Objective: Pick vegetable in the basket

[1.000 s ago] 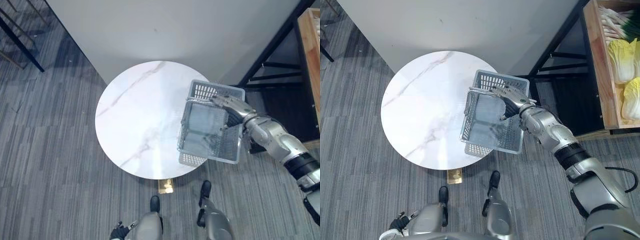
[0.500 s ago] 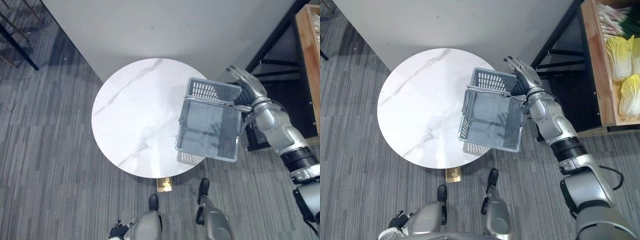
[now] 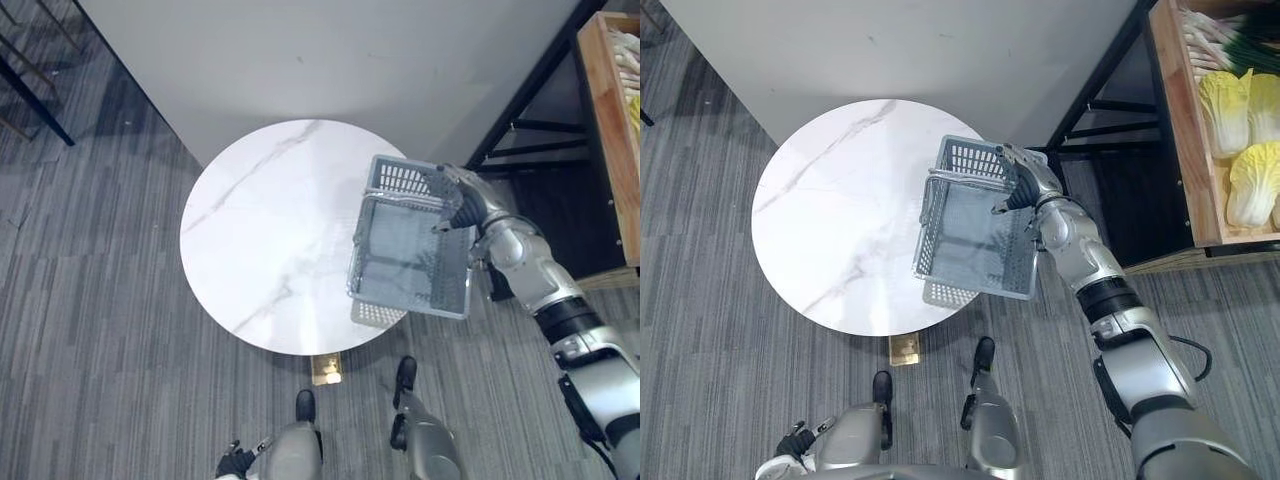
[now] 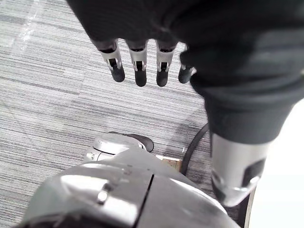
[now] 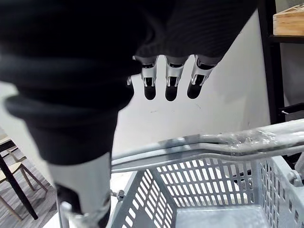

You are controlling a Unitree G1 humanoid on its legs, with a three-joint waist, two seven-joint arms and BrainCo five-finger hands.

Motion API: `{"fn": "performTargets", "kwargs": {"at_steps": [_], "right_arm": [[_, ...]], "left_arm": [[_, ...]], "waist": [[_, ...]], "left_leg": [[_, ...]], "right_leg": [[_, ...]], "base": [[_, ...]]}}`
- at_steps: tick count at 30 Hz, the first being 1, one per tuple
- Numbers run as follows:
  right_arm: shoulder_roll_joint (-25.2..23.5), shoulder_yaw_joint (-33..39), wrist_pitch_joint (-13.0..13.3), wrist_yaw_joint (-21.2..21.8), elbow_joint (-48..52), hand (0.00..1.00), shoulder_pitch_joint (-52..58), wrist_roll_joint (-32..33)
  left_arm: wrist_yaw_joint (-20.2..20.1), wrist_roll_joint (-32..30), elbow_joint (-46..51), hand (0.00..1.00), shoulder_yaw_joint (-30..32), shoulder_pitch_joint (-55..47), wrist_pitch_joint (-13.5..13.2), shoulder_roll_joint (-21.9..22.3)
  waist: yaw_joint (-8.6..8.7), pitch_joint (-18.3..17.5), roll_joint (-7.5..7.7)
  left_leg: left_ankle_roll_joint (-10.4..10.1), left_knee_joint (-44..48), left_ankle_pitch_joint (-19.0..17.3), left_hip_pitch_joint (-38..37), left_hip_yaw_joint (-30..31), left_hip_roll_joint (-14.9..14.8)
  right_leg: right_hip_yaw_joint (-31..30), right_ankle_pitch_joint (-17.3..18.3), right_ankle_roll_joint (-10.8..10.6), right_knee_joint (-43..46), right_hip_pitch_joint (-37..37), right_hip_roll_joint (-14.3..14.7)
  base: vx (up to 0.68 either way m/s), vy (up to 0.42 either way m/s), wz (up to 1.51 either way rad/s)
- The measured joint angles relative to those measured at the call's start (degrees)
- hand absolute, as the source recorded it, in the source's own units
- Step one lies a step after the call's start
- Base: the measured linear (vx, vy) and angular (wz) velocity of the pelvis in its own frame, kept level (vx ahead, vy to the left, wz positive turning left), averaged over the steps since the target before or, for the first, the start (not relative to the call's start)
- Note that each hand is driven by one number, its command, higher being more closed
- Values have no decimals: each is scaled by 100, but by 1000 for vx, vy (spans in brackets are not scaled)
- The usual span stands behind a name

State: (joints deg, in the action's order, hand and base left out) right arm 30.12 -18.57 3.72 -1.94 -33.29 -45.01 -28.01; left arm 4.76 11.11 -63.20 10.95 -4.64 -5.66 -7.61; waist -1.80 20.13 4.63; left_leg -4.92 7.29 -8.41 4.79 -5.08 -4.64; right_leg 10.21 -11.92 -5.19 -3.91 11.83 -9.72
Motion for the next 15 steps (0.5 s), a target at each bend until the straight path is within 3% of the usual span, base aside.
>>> {"fn": "performTargets", "kwargs": {"at_steps": [15], "right_arm": [[-243,110,-189,-22,-898,0,-456,-12]], "left_arm": [[116,5,38,0,-56,1,-6,-10]], "waist": [[-7,23,22]], "left_leg": [[19,-24,14,104,14,71]], "right_leg": [[3,-62,24,-16,106,-57]], "base": [[2,1,1]]}}
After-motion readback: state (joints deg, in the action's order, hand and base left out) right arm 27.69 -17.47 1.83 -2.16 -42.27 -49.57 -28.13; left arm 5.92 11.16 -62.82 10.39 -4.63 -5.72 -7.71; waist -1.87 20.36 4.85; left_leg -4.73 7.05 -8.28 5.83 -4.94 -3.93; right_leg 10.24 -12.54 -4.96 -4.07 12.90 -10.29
